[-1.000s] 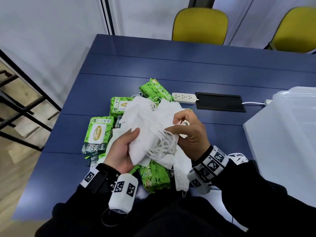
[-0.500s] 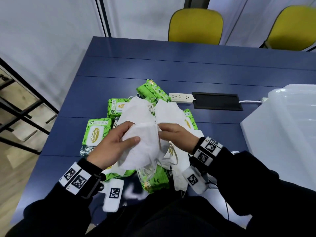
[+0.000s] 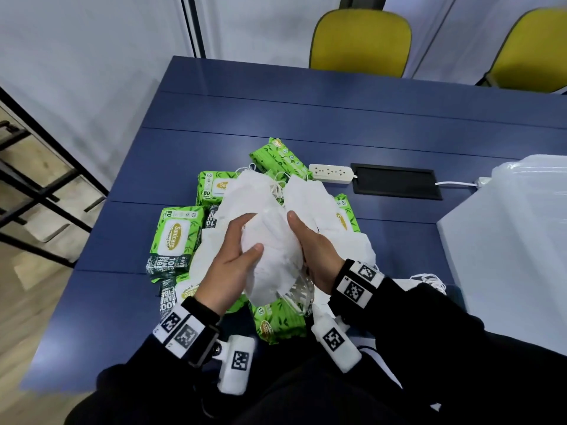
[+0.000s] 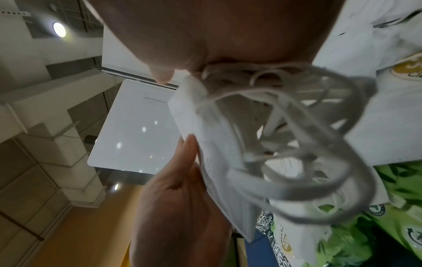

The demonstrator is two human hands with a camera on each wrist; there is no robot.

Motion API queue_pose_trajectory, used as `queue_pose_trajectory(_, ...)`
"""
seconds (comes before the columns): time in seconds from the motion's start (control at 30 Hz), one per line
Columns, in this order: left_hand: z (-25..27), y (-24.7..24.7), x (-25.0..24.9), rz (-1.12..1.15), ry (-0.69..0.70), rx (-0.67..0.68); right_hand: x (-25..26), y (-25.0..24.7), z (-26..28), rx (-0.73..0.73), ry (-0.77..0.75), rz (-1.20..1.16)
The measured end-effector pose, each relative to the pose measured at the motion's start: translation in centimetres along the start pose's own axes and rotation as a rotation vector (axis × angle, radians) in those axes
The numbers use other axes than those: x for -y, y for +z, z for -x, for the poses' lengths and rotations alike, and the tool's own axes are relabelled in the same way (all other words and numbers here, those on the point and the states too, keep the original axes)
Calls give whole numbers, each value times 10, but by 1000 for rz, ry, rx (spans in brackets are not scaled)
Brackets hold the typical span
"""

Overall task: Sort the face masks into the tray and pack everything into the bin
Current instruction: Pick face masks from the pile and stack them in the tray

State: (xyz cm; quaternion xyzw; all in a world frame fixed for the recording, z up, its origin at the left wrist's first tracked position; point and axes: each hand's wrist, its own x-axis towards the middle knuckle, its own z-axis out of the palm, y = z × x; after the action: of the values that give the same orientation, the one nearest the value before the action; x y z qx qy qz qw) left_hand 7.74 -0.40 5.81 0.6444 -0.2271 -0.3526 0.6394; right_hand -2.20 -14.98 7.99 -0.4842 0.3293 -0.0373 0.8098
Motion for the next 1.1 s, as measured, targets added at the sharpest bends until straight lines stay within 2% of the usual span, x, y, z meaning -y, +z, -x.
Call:
queue_pose_trajectory(0.13,-4,-2,4,-220,22,51,0,-3,-2,137,-88,211)
queue_pose_trajectory(0.3,-4,-5,6,-347,-7,199,-3,-8,-4,187,-123,325)
queue_pose_trajectory(0.43,-4,-4,2,-295,-2,269,-8,-12,-4,172,-117,344)
queue_pose_trajectory(0.57,-4,-3,-3,-149,-95,319,-11,-16,-3,139,-92,311)
queue_pose_trajectory(0.67,-6,-6,-1,-116,-107,311,-13,-16,-5,121,-73,282)
queue_pose_trajectory(0.77,-7,-6,0,-157,-94,300,-16,-20,-5,166,-61,248)
queue_pose_trajectory(0.83,-6,-2,4,-247,-94,352,-19,-20,-6,126,-90,281)
queue_pose_trajectory(0.9,-4,2,9,-335,-80,369,-25,-18,-7,73,-179,336)
queue_pose_trajectory(1.1,-5,-5,11,-359,-93,228,-26,-14,-1,-96,-319,196)
